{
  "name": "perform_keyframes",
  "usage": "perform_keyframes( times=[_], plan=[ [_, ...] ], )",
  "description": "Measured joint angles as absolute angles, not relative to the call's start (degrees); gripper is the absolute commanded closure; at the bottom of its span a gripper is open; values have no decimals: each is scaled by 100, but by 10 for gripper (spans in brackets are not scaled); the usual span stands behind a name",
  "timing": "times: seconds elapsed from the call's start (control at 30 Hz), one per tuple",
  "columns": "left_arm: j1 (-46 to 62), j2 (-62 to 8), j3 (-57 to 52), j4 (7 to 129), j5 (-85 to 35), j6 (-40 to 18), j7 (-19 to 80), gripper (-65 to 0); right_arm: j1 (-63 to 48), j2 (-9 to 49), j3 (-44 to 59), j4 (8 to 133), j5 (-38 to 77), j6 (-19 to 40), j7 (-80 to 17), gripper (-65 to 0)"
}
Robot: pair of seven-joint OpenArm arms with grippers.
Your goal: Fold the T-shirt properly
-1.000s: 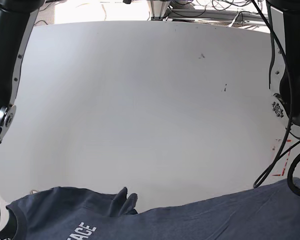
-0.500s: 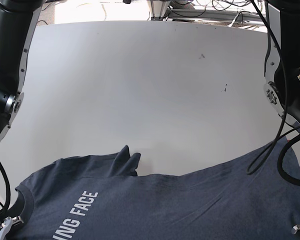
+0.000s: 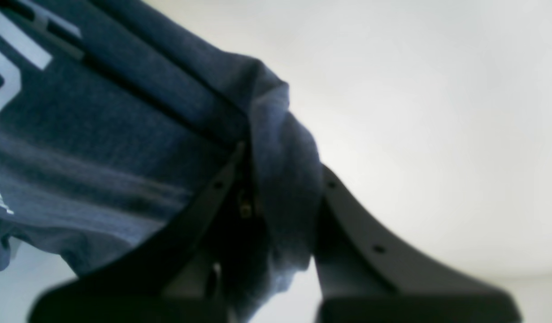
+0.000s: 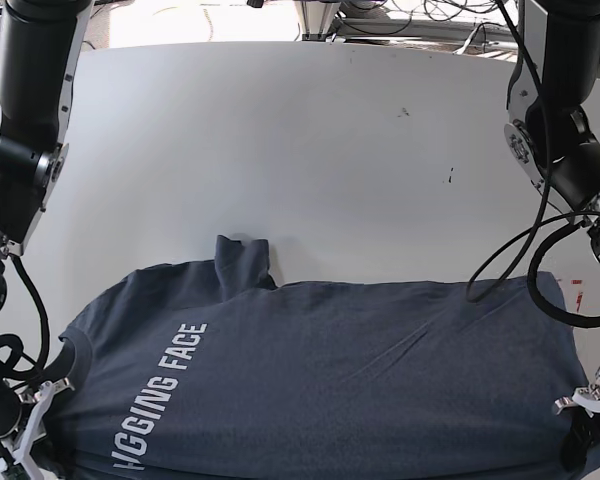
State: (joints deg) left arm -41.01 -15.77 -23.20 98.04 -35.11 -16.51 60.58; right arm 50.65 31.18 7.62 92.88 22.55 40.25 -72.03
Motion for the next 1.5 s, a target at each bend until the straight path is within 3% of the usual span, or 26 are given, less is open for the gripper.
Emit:
perform_keyframes(
  times=[0.27,0.67,0.93,1.1,1.5],
  plan=[
    [-4416,-1444,-2279,9769,-3454,-1653,6064,0,5325,3155,755,9247,2128,4034,-7164,-11],
    [-5822,-1452,-1955,9518,-3426,-1627,5927,0,6486,3238,220,9277,2025,4034,-7205,-11],
    [-5977,-1612,-1850,9564,-3409,-1625,5911,0,6724,3240,213,9450,2058,4034,-7170,-10],
    [-5505,-1643,-1841,9620,-3492,-1634,5771,0,6226,3273,311,9561,2040,4032,-7181,-8],
    [-3367,-1354,-2099,10403,-3463,-1634,5793,0,3516,2987,1608,10777,2012,4027,-7236,-8]
  ],
)
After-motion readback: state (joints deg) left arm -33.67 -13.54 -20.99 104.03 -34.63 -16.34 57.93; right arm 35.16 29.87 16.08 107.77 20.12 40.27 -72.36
